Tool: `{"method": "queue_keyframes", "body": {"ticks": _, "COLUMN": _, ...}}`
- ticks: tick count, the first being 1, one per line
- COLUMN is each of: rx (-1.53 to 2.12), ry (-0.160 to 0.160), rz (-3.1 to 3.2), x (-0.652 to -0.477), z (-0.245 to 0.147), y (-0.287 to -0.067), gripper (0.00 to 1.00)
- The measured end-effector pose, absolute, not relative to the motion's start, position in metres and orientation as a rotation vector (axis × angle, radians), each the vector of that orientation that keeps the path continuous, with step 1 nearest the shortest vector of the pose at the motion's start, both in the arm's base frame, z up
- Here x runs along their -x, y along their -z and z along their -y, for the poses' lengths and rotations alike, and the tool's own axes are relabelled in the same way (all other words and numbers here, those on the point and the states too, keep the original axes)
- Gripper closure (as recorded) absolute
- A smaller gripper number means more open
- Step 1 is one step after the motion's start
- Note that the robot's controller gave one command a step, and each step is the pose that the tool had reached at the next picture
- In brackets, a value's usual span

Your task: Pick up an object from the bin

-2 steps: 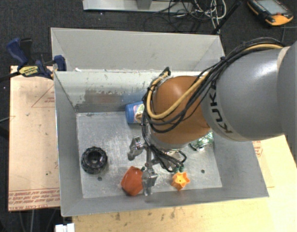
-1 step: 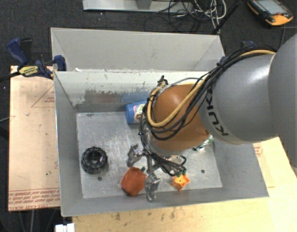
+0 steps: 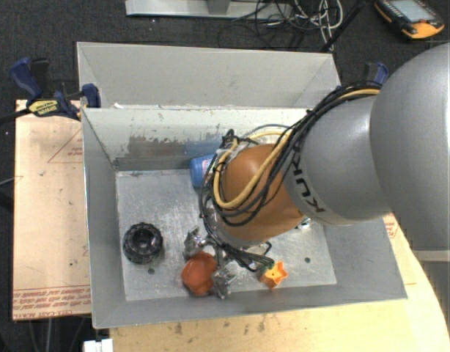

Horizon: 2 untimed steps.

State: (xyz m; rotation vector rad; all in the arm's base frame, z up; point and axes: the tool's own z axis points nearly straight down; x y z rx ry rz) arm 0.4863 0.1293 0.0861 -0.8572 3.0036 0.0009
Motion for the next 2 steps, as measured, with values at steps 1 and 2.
{"method": "queue_keyframes", "body": {"ticks": 1, "rx": 0.994, "ry": 0.004, "rz": -2.952, "x": -0.4928, "z": -0.1329, "y": -0.0799, "gripper": 1.00}}
{"method": "queue_keyframes", "body": {"ticks": 2, "rx": 0.994, "ry": 0.004, "rz": -2.952, "x": -0.4928, "z": -0.1329, "y": -0.0799, "gripper": 1.00}}
